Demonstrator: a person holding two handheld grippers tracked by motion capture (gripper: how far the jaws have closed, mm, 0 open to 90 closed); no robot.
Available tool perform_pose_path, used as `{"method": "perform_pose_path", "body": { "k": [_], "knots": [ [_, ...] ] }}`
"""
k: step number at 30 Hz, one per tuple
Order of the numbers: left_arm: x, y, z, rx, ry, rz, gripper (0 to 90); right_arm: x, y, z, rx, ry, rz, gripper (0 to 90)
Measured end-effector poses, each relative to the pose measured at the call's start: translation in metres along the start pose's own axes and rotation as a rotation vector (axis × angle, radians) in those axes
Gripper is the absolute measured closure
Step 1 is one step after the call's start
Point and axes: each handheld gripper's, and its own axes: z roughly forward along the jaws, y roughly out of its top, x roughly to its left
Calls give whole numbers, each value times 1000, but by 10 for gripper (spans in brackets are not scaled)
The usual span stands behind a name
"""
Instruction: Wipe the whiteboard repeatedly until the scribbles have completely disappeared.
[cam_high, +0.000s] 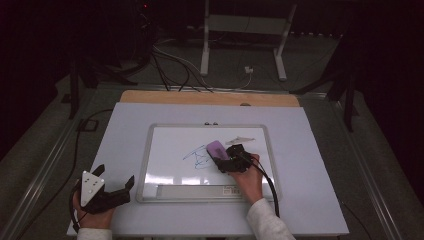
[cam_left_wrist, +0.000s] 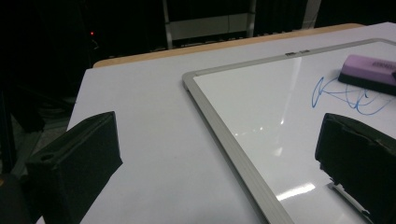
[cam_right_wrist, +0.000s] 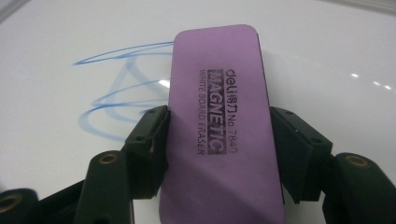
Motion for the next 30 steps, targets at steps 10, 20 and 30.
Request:
{"method": "perform_pose_path", "body": {
  "k": [10,20,30],
  "knots": [
    [0,0,0,-1,-1,1,9,18,-2,1,17,75,-70,406],
    [1,0,-1,-2,-1,1,9,-13,2,-3,6,-38,34,406],
    [-1,0,0,-1,-2,1,9,-19,1,-3,-2,-54,55,405]
  ]
}}
